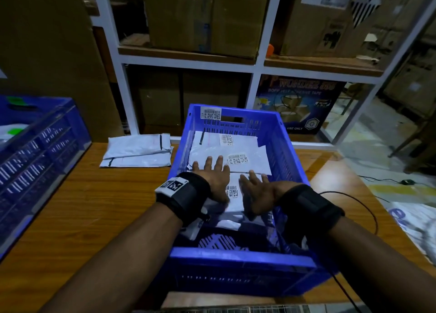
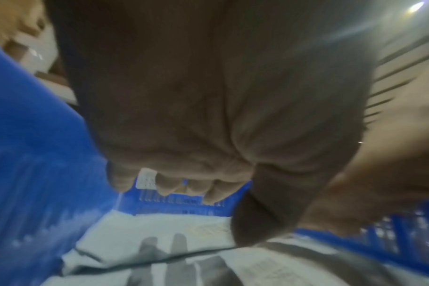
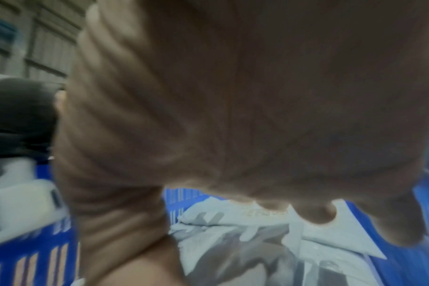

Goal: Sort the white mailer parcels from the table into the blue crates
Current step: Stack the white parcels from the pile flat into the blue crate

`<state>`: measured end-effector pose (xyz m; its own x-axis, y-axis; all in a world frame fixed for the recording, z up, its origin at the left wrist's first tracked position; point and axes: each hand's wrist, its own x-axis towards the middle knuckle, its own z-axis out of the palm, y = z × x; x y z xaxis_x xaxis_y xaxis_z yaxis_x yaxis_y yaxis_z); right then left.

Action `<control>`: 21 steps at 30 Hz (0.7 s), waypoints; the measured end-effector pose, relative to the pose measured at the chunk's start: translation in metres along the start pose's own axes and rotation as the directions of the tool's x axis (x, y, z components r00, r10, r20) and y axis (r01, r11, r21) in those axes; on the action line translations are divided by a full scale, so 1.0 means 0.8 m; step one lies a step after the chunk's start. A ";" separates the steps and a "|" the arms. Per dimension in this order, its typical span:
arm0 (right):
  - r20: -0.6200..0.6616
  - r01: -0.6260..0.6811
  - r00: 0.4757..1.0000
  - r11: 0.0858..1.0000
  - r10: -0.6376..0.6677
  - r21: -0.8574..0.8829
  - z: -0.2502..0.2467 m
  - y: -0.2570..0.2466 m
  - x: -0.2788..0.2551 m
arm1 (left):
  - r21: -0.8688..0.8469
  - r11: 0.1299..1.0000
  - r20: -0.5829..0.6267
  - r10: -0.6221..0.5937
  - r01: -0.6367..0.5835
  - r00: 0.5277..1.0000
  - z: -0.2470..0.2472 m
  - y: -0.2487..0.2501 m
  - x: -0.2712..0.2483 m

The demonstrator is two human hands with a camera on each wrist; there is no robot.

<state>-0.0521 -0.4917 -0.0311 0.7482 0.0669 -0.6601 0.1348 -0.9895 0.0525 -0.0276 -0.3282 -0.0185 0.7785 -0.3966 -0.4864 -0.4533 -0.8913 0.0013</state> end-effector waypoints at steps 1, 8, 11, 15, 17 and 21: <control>-0.031 0.013 0.999 1.000 -0.013 0.016 0.002 -0.001 0.000 | 0.036 0.999 0.020 0.008 -0.009 1.000 0.005 0.001 0.000; -0.201 0.029 0.979 0.999 -0.025 0.016 0.000 -0.002 -0.001 | 0.196 0.978 0.003 -0.079 0.077 0.997 0.028 0.009 0.008; -0.204 0.005 0.979 1.000 -0.007 -0.013 -0.002 -0.003 -0.005 | 0.211 0.975 0.010 -0.068 0.064 0.998 0.030 0.013 0.009; -0.178 -0.029 0.984 0.999 0.021 -0.042 -0.004 -0.001 -0.015 | 0.164 0.986 0.015 -0.033 0.030 0.999 0.030 0.014 0.011; -0.183 -0.040 0.983 0.997 0.028 -0.061 -0.006 0.000 -0.020 | 0.149 0.989 -0.007 -0.012 0.013 1.000 0.028 0.015 0.010; -0.171 -0.056 0.984 0.995 0.040 -0.087 -0.006 0.003 -0.022 | 0.123 0.992 -0.038 0.028 -0.023 0.999 0.030 0.017 0.010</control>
<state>-0.0617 -0.4948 -0.0158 0.8531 0.0480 -0.5196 0.1489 -0.9767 0.1543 -0.0378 -0.3383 -0.0432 0.7814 -0.4298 -0.4525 -0.5213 -0.8482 -0.0945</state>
